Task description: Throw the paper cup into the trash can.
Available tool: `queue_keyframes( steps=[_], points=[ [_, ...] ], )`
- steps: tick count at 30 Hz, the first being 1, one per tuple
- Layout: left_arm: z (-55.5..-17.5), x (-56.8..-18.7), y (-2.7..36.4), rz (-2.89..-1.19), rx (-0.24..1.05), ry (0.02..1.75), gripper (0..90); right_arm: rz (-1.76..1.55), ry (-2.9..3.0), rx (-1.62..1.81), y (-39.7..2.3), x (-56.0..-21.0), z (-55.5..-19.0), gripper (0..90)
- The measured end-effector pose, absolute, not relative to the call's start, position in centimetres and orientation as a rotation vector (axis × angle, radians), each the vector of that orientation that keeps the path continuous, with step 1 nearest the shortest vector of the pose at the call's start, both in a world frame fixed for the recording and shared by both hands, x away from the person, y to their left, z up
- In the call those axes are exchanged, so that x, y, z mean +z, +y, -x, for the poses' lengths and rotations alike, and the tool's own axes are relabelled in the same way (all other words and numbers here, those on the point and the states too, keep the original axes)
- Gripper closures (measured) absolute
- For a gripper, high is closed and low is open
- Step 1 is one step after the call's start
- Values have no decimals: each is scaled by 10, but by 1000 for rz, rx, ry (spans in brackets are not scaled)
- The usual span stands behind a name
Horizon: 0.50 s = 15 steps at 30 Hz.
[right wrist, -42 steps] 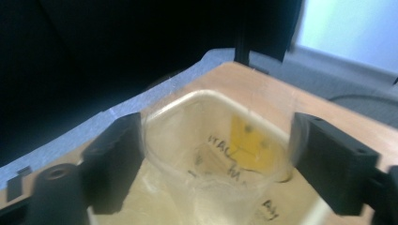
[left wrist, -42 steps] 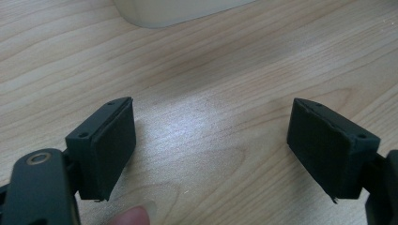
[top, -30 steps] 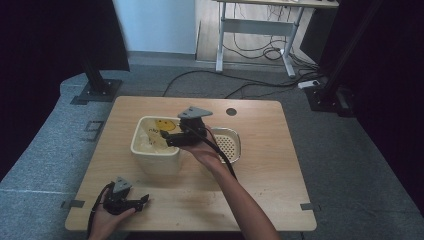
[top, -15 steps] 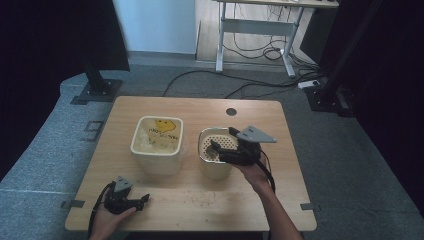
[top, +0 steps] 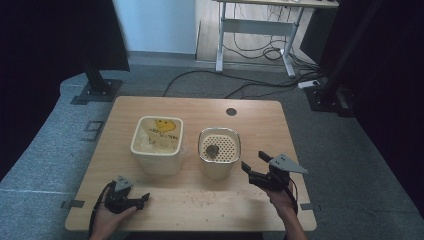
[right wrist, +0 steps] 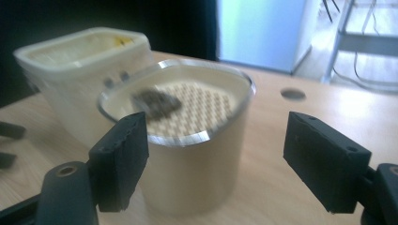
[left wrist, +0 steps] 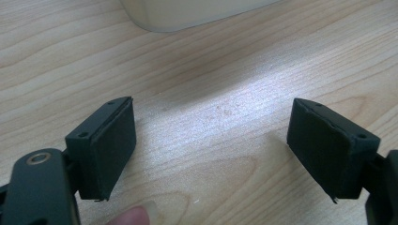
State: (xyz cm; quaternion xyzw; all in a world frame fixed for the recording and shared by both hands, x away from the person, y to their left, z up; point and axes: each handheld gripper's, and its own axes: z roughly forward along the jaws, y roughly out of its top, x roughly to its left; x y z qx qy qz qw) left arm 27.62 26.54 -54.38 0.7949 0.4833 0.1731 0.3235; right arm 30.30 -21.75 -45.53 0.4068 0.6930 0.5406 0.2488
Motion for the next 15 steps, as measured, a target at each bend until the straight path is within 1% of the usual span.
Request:
queue_keyframes(
  steps=[4, 15],
  points=[
    [-277, -544, 265, -2086, 457, 1269, 160, -1146, 1887, 1459, -223, -468, -304, 225],
    [-281, -545, 265, -2081, 468, 1272, 154, -1176, 1901, 1415, -225, -486, -306, 227]
  ],
)
